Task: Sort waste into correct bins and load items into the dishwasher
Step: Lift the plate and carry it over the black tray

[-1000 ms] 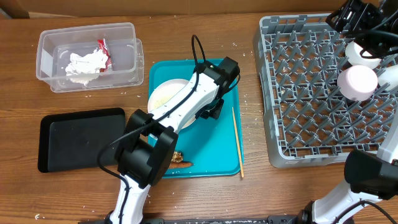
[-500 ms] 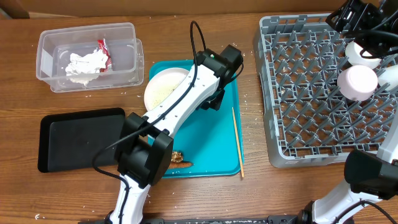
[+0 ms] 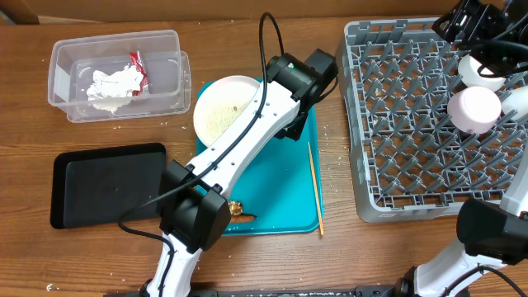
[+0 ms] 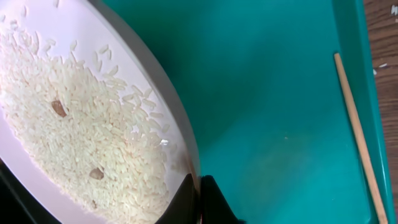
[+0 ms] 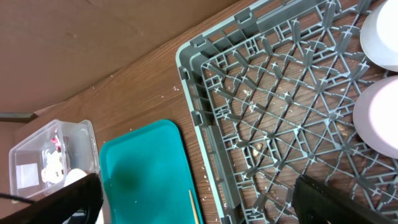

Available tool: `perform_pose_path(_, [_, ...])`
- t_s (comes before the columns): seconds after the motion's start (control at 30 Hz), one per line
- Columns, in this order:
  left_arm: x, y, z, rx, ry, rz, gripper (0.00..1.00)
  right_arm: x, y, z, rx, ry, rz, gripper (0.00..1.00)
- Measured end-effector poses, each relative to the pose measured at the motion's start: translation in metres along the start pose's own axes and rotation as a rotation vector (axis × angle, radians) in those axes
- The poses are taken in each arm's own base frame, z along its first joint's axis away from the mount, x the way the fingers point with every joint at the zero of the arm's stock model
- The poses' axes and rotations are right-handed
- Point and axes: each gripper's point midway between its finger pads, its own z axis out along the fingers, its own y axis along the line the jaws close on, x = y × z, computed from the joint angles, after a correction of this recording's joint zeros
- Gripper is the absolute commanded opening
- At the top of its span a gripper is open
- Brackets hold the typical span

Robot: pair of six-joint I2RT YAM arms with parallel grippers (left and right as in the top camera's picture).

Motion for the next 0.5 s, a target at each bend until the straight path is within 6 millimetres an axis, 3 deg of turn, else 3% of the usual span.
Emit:
perform_pose_path(0.23, [0.014, 0.019, -0.024, -0.046, 0.038, -0.078, 0.04, 0.0, 0.0, 0.0, 0.001, 0.001, 0.0, 1.0])
perform_pose_path(0.5, [0.012, 0.026, -0.029, -0.047, 0.021, -0.172, 0.04, 0.0, 0.0, 0.0, 0.0, 0.0, 0.0, 1.0])
